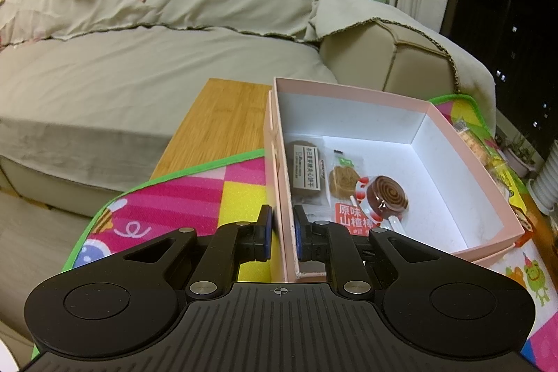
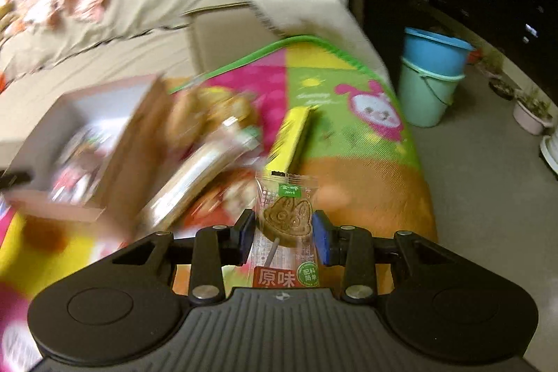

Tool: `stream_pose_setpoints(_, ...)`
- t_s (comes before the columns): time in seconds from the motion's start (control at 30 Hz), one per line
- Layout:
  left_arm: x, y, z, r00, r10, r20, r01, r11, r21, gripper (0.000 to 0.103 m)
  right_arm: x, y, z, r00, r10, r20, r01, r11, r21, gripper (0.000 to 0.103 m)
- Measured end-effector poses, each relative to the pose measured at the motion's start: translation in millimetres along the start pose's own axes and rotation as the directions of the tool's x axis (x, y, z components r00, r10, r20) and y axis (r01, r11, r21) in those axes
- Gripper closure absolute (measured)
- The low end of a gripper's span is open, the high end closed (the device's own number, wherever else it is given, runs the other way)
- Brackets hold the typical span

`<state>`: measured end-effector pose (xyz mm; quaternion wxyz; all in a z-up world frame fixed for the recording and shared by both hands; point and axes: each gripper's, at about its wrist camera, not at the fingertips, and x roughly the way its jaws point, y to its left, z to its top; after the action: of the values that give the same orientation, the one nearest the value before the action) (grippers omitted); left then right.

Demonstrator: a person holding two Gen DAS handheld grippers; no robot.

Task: Organize objects
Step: 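Carry the rabbit-cookie packet toward the pink box with the right tool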

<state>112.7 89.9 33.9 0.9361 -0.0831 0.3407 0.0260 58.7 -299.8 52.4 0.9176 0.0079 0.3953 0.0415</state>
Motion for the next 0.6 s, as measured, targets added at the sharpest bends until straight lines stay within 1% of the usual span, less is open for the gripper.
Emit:
stream_pose_setpoints(0.07,-0.3,0.5,0.2,1.000,-0.002,0.000,0.002,1.000,-0.002,0.089,-14.8,13.2,-13.6,0.999,0.034,-0.014,-0.034,0.999,-0.021,0.068)
stream_pose_setpoints(0.13,-0.2,0.6,0.2,1.000,-0.002,0.002,0.002,1.000,-0.002,0.089,-25.7,24.6,-25.4,0.996,0.083,-0.033,-0.084,0.996,-0.018,0.068)
stream_pose_setpoints(0.23,-0.4,0.4,0.3,1.000,0.001,-0.001,-0.001,1.000,-0.002,0.089,-32.7,45.7,-40.8,0.984,0.159,-0.083,-0.162,0.987,-0.023,0.068)
stream_pose_setpoints(0.3,-0.6,0.5,0.2,1.000,-0.001,0.000,0.001,1.000,-0.002,0.088,-38.8,62.7,-43.4,0.977,0.192,-0.091,-0.198,0.979,-0.056,0.068)
stream_pose_setpoints(0.37,-1.0,0.2,0.6,1.000,-0.003,-0.001,0.003,1.000,-0.004,0.088,-49.3,76.7,-36.0,0.971,0.232,-0.066,-0.237,0.968,-0.086,0.068)
stream_pose_setpoints(0.43,-1.4,-0.3,0.9,1.000,-0.005,-0.002,0.005,1.000,-0.007,0.088,-60.6,86.4,-22.2,0.965,0.262,-0.023,-0.263,0.957,-0.119,0.068)
stream_pose_setpoints(0.53,-1.3,-1.8,1.5,1.000,-0.004,-0.001,0.004,1.000,-0.009,0.088,-74.3,100.2,8.4,0.957,0.284,0.052,-0.271,0.946,-0.175,0.068)
stream_pose_setpoints(0.6,-1.3,-2.0,1.7,1.000,-0.006,-0.001,0.006,1.000,-0.011,0.088,-79.3,108.2,31.8,0.948,0.301,0.100,-0.276,0.939,-0.205,0.068)
